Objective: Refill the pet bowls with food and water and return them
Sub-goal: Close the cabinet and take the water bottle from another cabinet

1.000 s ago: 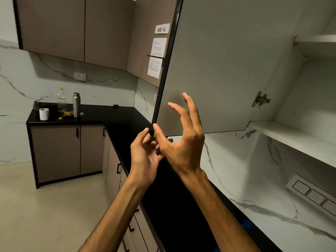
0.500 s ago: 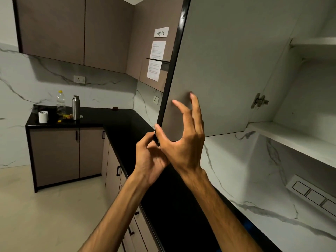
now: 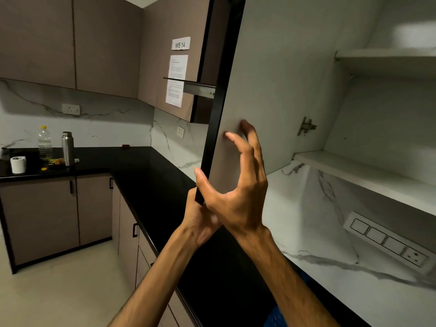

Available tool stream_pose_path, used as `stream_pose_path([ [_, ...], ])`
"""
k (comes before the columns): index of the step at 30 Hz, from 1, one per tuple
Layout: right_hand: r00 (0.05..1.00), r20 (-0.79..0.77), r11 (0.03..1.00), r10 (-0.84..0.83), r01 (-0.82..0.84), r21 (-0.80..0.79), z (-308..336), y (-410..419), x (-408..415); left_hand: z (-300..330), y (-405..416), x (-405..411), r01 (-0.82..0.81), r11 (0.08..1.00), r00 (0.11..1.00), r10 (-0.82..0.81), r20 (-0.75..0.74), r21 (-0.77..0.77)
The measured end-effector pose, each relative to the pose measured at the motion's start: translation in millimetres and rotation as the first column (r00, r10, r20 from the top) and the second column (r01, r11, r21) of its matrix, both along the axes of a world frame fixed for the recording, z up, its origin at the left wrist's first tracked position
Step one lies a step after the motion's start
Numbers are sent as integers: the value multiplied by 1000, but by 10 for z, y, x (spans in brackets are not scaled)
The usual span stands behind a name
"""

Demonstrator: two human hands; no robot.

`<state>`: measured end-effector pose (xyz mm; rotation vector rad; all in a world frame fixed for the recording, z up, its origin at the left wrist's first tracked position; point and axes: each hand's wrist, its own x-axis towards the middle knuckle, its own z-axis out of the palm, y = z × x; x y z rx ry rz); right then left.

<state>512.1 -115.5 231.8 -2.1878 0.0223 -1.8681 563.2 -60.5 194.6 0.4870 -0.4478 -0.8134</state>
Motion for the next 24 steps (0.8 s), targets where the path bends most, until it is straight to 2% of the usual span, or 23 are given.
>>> stream_pose_path([
  [7,1000,12,1000,-3,4,-25,14,-40,-351,-40,-134,-146,187,979,982,-184,43,-84],
  [10,1000,19,1000,-4,4,-27,36,-57,-493,-11,-169,-223,185,982,977,-181,109,-25],
  [13,999,46,999,-16,18,-43,47,-83,-646,-25,-228,-275,253,966,964,-247,99,-58],
  [17,996,85,999,-15,18,-39,63,-127,-870,-1,-286,-415,284,958,936,-269,227,-32],
  [24,987,160,1000,-8,4,21,103,-220,-1277,-43,-492,-586,291,954,891,-297,343,71],
])
